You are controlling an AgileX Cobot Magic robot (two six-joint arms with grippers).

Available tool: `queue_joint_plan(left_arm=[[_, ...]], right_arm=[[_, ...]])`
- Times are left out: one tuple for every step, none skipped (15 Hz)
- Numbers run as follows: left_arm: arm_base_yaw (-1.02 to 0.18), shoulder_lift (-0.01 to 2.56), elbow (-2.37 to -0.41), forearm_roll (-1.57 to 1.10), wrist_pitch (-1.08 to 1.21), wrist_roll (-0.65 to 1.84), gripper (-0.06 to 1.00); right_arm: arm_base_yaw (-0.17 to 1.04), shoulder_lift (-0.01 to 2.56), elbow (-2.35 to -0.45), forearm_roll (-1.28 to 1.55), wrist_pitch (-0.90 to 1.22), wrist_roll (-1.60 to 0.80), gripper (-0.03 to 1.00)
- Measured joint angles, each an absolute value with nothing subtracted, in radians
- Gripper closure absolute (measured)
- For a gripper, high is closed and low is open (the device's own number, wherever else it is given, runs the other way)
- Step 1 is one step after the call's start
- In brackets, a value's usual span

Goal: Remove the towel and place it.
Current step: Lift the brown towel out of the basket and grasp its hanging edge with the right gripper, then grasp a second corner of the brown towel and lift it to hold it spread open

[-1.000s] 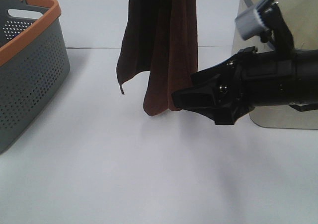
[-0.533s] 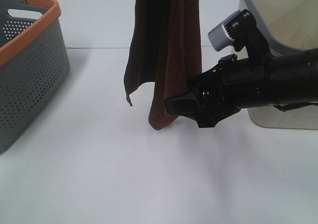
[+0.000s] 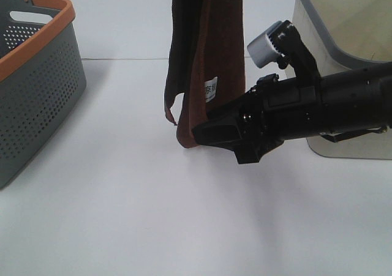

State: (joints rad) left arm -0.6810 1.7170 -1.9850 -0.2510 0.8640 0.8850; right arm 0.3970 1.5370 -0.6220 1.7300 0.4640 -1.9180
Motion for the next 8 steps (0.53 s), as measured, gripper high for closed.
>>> queue_joint_plan(left_arm=[[-0.681,1.717,-1.985,-0.251,0.864,0.885,0.94],[-0.681,1.717,-1.985,-0.251,0.864,0.885,0.94],[-0.681,1.717,-1.985,-0.251,0.864,0.885,0.94],[-0.681,1.717,-1.985,-0.251,0.864,0.884,0.94],[-0.681,1.717,-1.985,-0.251,0.864,0.884,0.94],[-0.681,1.717,-1.985,-0.251,0.864,0.884,0.94],[-0.681,1.717,-1.985,-0.251,0.864,0.884,0.94],[-0.681,1.717,-1.985,-0.251,0.864,0.884,0.94]], right_arm=[[0.399,1.537,-0.635,1.73,0.463,-1.918,0.6],[0.399,1.537,-0.644,1.73,0.461,-1.918,0.64],[0.399,1.537,-0.647,1.731,0.459,-1.918,0.68],[0.399,1.538,-0.647,1.731,0.459,-1.918,0.7],[0.399,1.547,-0.652,1.731,0.459,-1.918,0.7],[0.399,1.56,-0.659,1.73,0.459,-1.918,0.7],[0.399,1.572,-0.665,1.73,0.46,-1.918,0.68],[0.399,1.576,-0.667,1.73,0.46,-1.918,0.67]])
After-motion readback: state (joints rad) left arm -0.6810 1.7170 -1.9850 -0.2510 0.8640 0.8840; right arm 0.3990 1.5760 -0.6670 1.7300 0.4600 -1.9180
